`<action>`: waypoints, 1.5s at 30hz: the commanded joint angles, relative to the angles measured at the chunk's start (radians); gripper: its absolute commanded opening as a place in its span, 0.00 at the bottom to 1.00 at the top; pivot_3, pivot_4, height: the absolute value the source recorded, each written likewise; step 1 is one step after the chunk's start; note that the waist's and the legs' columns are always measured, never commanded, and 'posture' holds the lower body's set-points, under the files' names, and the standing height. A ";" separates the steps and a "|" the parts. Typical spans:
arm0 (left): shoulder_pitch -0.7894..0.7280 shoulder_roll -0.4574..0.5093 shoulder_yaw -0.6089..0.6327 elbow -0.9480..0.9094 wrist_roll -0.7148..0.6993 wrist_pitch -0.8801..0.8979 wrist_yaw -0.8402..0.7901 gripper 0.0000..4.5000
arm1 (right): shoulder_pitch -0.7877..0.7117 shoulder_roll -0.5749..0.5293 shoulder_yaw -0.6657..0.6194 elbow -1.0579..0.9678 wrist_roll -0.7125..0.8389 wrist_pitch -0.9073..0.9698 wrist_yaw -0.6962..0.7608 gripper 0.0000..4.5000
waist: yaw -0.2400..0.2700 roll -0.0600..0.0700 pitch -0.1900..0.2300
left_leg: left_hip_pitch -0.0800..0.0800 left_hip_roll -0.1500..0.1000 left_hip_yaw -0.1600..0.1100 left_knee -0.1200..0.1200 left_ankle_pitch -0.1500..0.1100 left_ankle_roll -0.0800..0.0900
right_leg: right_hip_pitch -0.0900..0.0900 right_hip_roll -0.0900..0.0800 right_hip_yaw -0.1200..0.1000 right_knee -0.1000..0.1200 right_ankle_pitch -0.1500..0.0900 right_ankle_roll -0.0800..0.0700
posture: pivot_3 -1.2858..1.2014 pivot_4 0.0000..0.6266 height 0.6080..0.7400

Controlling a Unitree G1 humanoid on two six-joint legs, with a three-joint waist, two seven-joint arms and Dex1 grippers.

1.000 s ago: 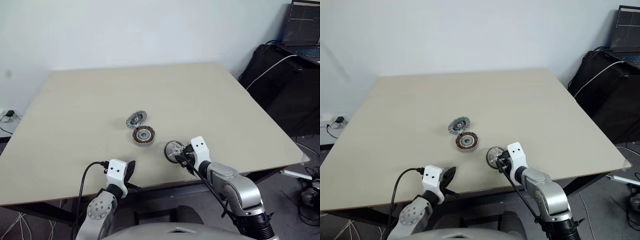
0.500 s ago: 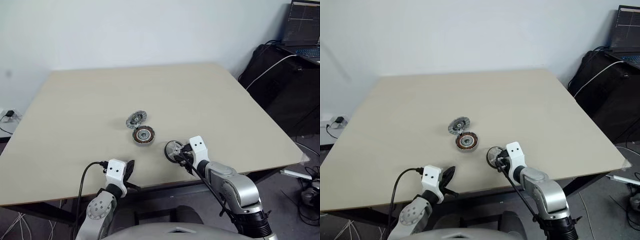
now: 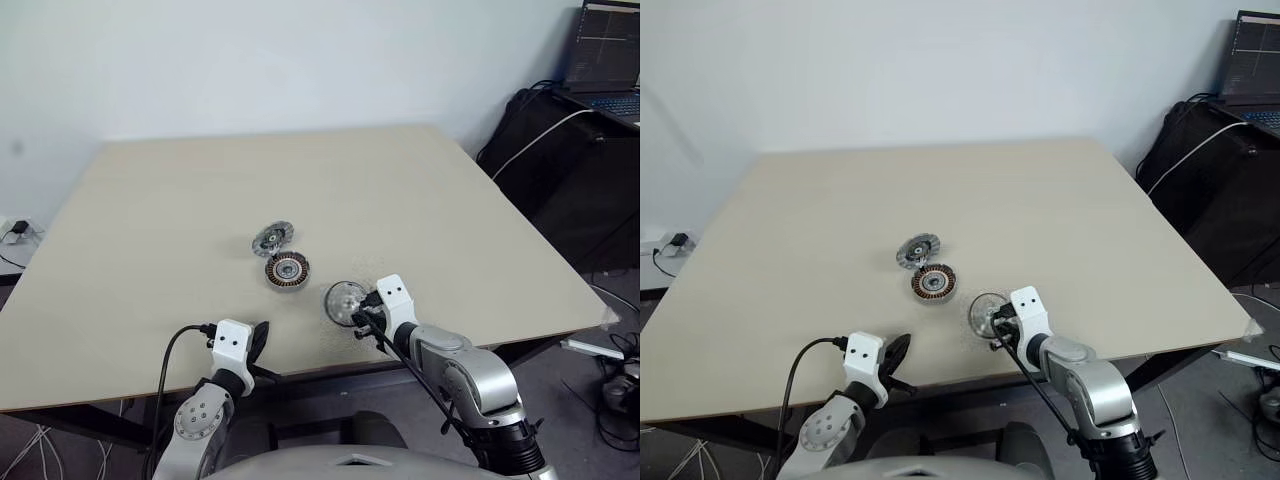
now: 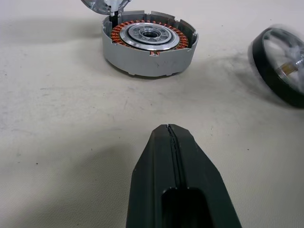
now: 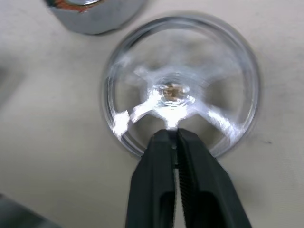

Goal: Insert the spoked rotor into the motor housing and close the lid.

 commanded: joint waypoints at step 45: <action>0.002 -0.045 -0.016 -0.091 0.009 0.002 0.066 0.00 | -0.712 0.150 0.201 0.486 -0.009 0.125 0.100 0.00 | -0.013 0.001 0.000 | -0.001 0.000 0.000 0.000 0.003 0.005 | 0.000 0.001 0.000 0.001 0.001 0.000 | 0.52 0.00 1.00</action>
